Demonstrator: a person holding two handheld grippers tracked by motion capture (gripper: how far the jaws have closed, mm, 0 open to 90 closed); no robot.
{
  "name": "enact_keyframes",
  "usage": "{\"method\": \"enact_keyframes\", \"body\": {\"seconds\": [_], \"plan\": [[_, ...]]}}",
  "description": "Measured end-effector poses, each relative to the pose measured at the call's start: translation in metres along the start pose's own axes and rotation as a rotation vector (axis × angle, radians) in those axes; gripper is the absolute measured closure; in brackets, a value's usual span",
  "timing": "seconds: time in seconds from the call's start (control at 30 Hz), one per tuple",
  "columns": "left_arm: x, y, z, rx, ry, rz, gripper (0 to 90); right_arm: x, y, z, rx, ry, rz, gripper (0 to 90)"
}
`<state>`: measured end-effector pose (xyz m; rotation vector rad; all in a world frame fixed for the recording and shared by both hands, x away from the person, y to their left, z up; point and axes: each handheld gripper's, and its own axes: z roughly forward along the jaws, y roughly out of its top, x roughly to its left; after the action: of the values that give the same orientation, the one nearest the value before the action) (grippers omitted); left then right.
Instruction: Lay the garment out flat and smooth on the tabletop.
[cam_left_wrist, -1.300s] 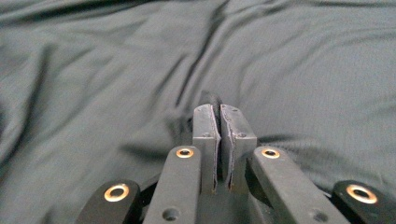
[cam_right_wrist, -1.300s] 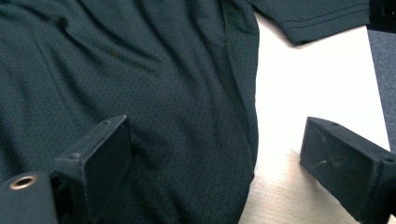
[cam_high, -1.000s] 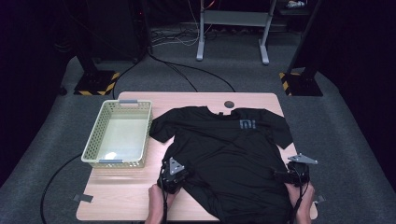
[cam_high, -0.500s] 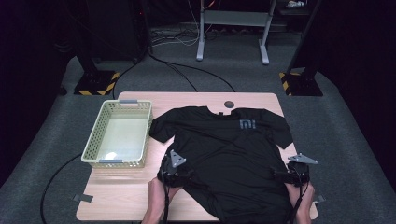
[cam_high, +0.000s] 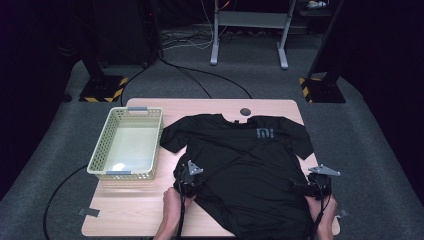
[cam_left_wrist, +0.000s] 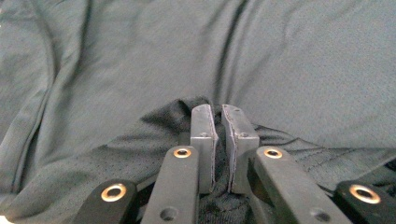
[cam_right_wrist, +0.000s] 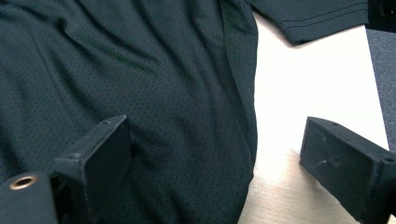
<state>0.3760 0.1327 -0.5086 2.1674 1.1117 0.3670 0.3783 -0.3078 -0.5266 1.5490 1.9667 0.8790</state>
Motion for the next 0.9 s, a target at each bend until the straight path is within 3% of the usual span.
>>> {"method": "enact_keyframes", "body": {"seconds": [0.17,0.33,0.57,0.67,0.73,0.87,0.9], "plan": [[0.006,-0.015,-0.021,-0.054,-0.022,-0.046,83.7,0.0,0.0,0.0,0.0,-0.002,0.001,8.4],[0.01,-0.035,-0.043,-0.072,-0.02,-0.07,83.5,0.0,0.0,0.0,0.0,-0.003,0.002,8.4],[0.012,-0.08,-0.069,-0.017,-0.007,-0.1,82.7,0.0,0.0,0.0,0.001,-0.006,0.004,8.4],[0.01,-0.091,-0.081,-0.003,-0.002,-0.099,81.1,0.0,0.0,0.0,0.001,-0.008,0.006,8.1],[0.009,-0.091,-0.085,-0.003,0.009,-0.104,73.6,-0.001,0.0,0.0,0.002,-0.008,0.007,7.9],[0.007,-0.08,-0.082,-0.011,0.039,-0.115,43.2,-0.001,0.001,0.001,0.007,-0.011,0.011,5.9],[0.005,-0.077,-0.079,0.002,0.049,-0.101,36.1,-0.001,0.001,0.001,0.012,-0.013,0.012,4.6]]}}
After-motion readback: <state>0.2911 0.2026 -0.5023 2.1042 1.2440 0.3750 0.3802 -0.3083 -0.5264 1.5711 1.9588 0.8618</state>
